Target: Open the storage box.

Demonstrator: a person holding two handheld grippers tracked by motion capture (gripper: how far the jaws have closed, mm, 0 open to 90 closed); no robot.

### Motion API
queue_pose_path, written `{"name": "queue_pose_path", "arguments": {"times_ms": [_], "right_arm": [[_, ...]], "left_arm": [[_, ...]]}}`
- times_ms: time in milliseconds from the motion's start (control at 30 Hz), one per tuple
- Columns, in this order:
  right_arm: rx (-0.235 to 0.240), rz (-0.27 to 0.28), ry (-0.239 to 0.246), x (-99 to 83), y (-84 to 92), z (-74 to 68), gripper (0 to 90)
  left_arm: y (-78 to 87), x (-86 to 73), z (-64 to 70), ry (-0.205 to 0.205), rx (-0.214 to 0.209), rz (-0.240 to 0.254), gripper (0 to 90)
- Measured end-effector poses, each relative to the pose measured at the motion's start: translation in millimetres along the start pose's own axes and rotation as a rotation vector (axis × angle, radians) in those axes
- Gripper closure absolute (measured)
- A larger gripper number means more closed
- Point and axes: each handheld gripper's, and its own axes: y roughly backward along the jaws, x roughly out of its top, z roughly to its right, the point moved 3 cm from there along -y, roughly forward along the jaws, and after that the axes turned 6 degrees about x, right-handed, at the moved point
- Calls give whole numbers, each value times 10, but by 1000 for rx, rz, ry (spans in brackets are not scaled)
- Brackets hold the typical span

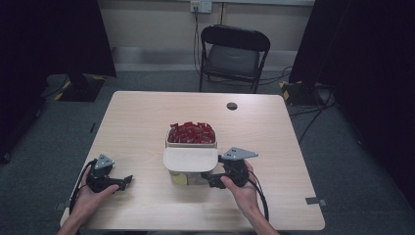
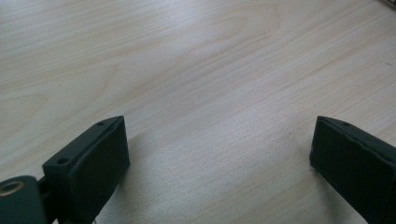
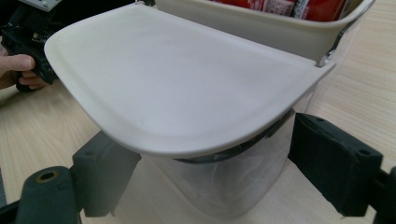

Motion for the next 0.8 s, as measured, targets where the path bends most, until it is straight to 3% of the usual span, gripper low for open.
{"name": "queue_pose_path", "arguments": {"times_ms": [800], "right_arm": [[-7, 41, 14, 243, 123, 39, 203]], "left_arm": [[0, 0, 0, 0, 0, 0, 41]]}}
